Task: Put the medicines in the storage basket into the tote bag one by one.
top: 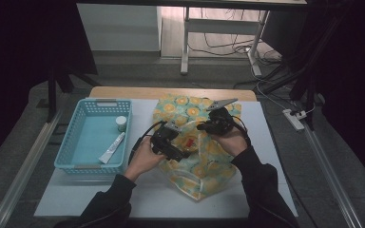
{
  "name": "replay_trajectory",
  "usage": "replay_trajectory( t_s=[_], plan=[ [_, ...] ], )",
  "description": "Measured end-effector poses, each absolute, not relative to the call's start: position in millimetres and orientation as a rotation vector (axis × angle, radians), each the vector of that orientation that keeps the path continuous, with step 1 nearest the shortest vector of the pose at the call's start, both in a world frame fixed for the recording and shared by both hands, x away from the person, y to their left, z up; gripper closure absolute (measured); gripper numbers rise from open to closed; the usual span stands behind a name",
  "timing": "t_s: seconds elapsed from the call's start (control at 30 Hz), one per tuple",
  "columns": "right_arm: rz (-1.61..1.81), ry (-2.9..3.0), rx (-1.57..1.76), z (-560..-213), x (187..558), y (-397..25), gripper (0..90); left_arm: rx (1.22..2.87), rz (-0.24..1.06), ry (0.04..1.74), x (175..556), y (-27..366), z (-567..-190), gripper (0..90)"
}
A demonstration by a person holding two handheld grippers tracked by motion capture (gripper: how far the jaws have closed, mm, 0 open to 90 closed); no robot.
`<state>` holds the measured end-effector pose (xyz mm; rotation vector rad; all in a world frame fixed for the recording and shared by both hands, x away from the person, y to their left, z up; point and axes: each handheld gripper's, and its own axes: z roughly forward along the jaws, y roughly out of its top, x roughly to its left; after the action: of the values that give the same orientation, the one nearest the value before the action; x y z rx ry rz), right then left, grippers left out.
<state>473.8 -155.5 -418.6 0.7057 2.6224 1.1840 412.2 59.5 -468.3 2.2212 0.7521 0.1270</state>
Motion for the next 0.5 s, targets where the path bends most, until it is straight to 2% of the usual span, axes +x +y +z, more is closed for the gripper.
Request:
replay_trajectory(
  t_s=[0.5],
  plan=[
    [1.176, 2.625, 0.706, -419, 474, -156, 89.0, 2.149, 0.108, 0.802, 400, 107, -446, 0.7]
  ],
)
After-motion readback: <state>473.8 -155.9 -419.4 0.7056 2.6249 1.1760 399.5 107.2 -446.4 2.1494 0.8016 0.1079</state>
